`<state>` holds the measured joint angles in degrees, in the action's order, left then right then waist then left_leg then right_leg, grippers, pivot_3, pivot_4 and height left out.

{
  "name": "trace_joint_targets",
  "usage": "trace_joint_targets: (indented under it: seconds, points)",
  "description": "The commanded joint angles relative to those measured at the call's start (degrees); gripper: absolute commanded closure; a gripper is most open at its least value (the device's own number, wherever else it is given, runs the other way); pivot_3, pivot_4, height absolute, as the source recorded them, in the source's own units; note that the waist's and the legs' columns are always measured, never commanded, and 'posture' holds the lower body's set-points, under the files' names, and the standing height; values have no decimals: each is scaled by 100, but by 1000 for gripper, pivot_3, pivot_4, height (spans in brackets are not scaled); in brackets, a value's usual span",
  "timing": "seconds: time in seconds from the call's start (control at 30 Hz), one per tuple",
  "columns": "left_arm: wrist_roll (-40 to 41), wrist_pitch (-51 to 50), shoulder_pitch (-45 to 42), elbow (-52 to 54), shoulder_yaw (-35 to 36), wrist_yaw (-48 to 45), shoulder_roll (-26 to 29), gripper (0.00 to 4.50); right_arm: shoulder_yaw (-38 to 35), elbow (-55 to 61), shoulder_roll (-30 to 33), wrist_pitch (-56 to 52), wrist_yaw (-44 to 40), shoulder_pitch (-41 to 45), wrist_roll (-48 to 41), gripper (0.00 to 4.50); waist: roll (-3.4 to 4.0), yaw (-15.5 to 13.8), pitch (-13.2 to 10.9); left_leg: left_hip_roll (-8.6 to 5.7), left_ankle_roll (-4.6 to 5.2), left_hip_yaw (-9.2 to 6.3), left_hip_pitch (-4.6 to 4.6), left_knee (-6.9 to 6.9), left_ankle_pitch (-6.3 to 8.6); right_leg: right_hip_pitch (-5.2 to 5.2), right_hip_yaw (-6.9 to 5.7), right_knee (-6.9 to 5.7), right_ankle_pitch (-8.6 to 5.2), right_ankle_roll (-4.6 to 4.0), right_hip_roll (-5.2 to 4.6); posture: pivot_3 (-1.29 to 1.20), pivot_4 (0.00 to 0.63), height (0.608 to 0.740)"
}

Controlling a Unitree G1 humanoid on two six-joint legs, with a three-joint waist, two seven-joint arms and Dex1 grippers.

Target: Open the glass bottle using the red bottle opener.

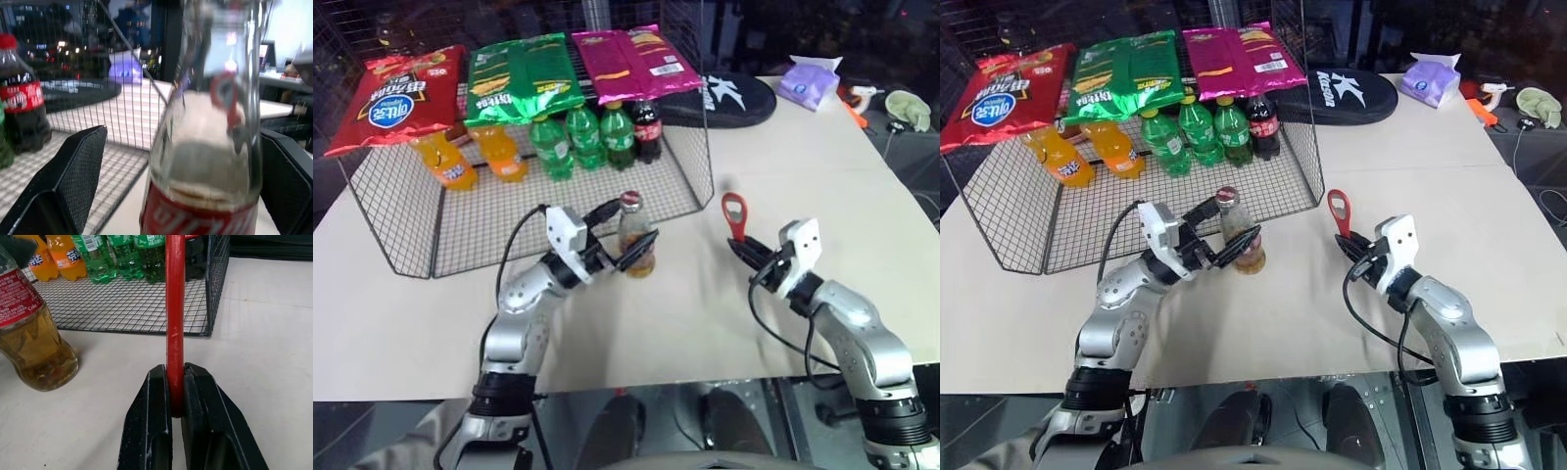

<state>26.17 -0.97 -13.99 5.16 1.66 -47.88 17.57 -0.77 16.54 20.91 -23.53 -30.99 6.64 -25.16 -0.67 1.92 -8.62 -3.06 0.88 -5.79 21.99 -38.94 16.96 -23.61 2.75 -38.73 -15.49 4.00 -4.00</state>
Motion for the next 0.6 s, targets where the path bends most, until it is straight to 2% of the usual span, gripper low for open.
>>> trace_joint_targets:
  seconds: [0.03,0.53,0.6]
  points:
    - [164,70,-80,199,21,-110,-13,31,-57,76,-16,104,-35,42,-8,4500,0,0,0,0,0,0,0,0,0,0,-1,0,0,0,0,0,150,740]
    - [116,176,-14,171,-23,-287,9,31,-49,68,-5,89,-43,34,-1,4500,0,0,0,0,0,0,0,0,0,0,-1,1,0,0,1,0,150,740]
    - [113,175,-1,179,-13,-297,26,545,-39,65,-12,88,-37,44,6,4500,0,0,0,0,0,0,0,0,0,0,-1,0,0,0,1,0,150,740]
